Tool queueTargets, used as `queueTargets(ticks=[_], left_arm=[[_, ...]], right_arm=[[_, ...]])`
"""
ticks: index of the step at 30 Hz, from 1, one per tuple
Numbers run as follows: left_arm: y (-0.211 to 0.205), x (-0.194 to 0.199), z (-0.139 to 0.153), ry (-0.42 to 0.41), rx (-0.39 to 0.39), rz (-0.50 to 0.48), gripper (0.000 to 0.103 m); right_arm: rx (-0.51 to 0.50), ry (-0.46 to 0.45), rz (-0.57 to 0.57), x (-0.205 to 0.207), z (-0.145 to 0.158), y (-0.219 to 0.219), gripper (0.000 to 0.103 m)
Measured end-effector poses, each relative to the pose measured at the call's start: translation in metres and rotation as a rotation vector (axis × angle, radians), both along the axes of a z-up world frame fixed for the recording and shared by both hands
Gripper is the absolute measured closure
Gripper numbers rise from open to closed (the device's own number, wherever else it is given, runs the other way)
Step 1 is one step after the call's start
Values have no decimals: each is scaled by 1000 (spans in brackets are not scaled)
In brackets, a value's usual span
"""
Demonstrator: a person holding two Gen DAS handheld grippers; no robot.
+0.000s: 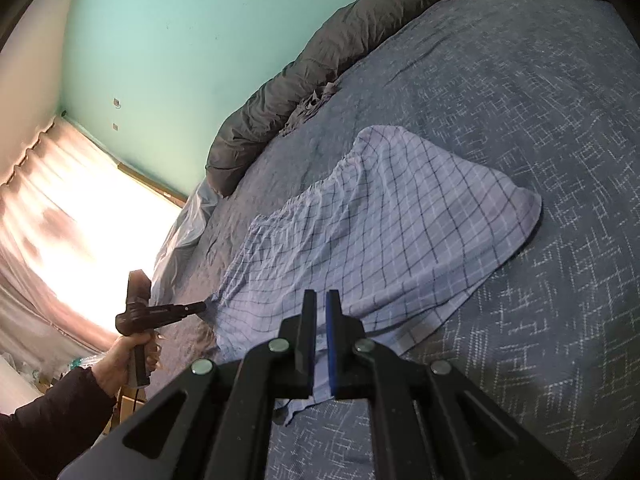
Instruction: Fold clothes
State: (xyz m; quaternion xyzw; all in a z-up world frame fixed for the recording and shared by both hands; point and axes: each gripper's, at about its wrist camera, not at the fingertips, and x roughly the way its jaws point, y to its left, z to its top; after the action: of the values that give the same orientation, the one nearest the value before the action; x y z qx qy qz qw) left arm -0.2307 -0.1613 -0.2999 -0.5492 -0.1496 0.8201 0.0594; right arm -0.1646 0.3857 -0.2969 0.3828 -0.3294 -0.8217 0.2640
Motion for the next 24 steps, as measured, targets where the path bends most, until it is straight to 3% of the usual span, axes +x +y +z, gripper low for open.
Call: queueTargets(ticks=[7, 16, 20, 24], left_arm=[[65, -25, 44, 43, 55, -73, 101], [224, -58, 88, 54, 110, -292, 101], [316, -73, 78, 28, 127, -403, 101], [379, -78, 52, -11, 119, -473, 100]], right_arm=[[7, 1, -15, 0, 4, 12, 99], [5, -18, -72, -3, 6, 43, 98], [-25, -43, -103, -6, 4, 60, 95], [-48, -66, -113, -8, 0, 71, 82]])
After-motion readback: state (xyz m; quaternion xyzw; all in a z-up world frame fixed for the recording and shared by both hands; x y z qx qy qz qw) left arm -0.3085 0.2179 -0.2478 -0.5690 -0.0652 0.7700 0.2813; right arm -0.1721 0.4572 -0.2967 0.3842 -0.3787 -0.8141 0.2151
